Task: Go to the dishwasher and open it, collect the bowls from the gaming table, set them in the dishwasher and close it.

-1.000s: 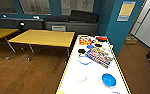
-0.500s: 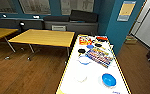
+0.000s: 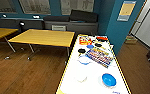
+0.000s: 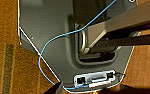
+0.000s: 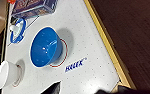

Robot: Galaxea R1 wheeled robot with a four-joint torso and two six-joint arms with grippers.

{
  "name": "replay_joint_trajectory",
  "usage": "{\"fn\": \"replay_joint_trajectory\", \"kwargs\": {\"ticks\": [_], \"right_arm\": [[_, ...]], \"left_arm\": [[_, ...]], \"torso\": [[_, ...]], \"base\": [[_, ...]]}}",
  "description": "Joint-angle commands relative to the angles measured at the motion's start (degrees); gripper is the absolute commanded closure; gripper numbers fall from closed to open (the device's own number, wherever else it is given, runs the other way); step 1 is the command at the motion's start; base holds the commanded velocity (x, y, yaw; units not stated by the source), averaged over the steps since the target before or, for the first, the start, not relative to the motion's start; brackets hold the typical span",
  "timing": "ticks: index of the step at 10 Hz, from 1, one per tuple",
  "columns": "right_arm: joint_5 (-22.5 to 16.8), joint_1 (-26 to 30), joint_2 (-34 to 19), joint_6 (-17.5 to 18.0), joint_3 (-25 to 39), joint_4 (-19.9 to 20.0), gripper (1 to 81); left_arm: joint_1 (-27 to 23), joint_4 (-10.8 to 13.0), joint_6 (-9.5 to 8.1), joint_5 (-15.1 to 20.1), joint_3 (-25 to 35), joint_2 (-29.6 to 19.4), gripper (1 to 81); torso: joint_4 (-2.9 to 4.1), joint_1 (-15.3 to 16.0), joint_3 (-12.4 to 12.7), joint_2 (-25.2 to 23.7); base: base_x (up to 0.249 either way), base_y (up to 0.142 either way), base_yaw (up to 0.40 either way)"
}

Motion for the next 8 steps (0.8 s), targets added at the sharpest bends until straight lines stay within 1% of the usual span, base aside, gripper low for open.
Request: {"fn": "replay_joint_trajectory", "kwargs": {"ticks": [1, 4, 5, 6, 7, 8], "right_arm": [[-3.23, 6.87, -0.02, 2.72, -3.25, 0.34, 1.0], [-2.88, 6.87, 5.97, 2.72, -5.64, -0.28, 1.0], [-2.87, 7.57, 7.89, 2.72, -6.86, -0.19, 1.0], [-3.05, 8.54, 8.69, 2.72, -7.57, -0.01, 1.0], [-3.05, 9.76, 8.87, 3.69, -7.92, 0.51, 1.0], [-3.14, 10.73, 8.96, 6.04, -8.53, 2.25, 1.0]], "left_arm": [[-0.08, -0.62, 0.08, 3.69, 0.23, 0.42, 1.0], [0.0, -1.42, 0.16, 3.69, 0.23, -0.02, 1.0], [0.0, -1.6, 0.16, 3.69, 0.23, 0.07, 1.0], [0.0, -1.6, 0.16, 3.69, 0.23, -0.02, 1.0], [0.0, -1.68, 0.16, 3.69, 0.23, -0.02, 1.0], [-0.17, -1.68, 0.16, 3.69, 0.23, -0.02, 1.0]], "torso": [[0.0, 0.0, 0.0, 0.0], [0.0, 0.0, 0.0, 0.0], [0.0, 0.0, -0.02, 0.0], [0.0, 0.02, -0.02, 0.0], [0.0, 0.02, -0.02, 0.0], [0.0, 0.02, -0.02, 0.02]], "base": [[0.0, 0.0, 0.0], [0.0, 0.0, 0.0], [0.0, 0.0, 0.0], [0.0, 0.0, 0.0], [0.0, 0.0, 0.0], [0.0, 0.0, 0.0]]}}
